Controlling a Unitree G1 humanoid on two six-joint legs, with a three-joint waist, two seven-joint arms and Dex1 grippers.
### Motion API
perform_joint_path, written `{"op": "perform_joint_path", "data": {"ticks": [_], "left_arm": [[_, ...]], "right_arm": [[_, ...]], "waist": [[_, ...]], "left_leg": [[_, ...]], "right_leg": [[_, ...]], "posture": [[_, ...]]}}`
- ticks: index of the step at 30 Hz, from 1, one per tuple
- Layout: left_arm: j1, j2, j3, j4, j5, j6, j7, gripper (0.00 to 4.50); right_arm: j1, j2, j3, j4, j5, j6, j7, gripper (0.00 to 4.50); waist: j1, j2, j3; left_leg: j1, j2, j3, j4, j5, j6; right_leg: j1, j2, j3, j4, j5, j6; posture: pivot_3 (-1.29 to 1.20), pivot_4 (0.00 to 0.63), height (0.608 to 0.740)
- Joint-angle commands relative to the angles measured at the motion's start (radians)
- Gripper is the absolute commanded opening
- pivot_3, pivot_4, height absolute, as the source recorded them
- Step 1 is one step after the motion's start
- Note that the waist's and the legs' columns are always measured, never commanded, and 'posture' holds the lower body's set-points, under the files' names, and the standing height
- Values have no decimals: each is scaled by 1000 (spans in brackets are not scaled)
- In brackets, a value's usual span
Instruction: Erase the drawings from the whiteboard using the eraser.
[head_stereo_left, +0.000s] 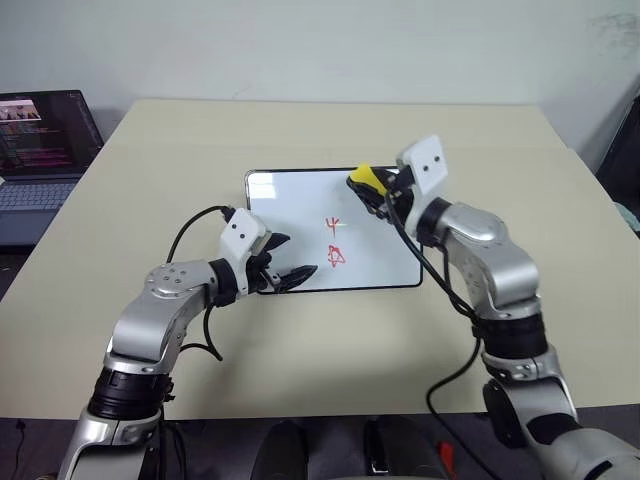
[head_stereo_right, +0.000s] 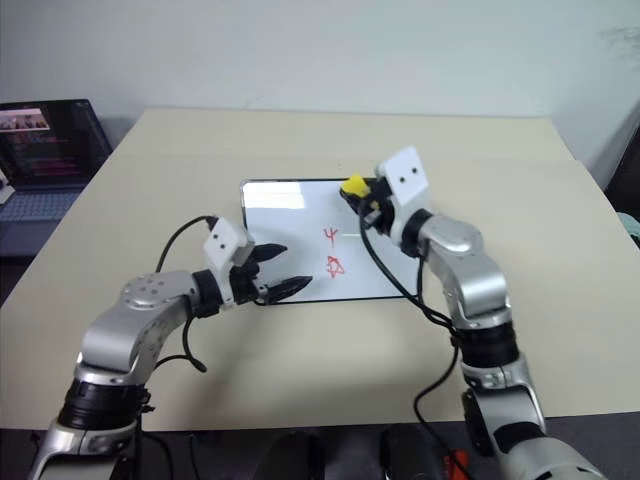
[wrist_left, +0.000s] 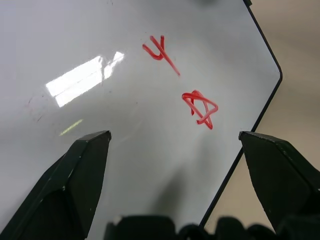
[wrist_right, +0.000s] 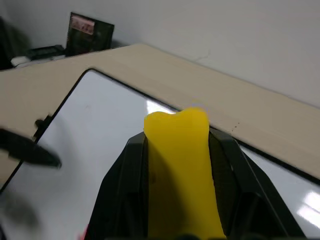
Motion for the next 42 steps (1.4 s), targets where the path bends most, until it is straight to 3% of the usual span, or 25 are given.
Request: {"op": "perform_joint_path", "data": {"ticks": [1, 4, 12, 30, 42], "left_arm": [[28, 31, 54, -43, -18, -14, -1, 4500], [46, 40, 73, -46, -26, -31, -6, 4500], [43, 49, 86, -42, -33, -40, -13, 4500], [107, 44, 161, -187, -130, 88, 103, 4500], [118, 94, 103, -187, -113, 109, 84, 4500]], "right_arm": [[94, -76, -1, -162, 62, 22, 72, 1301], [176, -123, 4, -212, 67, 7, 79, 1301], [303, -243, 158, -192, -132, -211, 50, 1301], [261, -105, 183, -155, -151, -274, 9, 1301], [-11, 24, 268, 140, -328, -357, -126, 1301]], "waist": [[0, 0, 0], [-4, 0, 0], [-5, 0, 0], [-4, -1, 0], [-5, -1, 0]], "left_leg": [[0, 0, 0, 0, 0, 0], [1, 0, 0, 1, 0, 1], [3, -1, 1, 1, 0, 1], [3, 0, 1, 1, 0, 0], [4, -1, 1, 1, 0, 0]], "right_leg": [[0, 0, 0, 0, 0, 0], [0, -1, 0, 1, 0, 0], [1, 3, 1, 2, -2, 3], [1, 3, 1, 2, 0, 1], [1, 3, 1, 3, 0, 0]], "posture": [[0, 150, 740], [0, 150, 740], [0, 150, 740], [0, 150, 740], [0, 150, 740]]}}
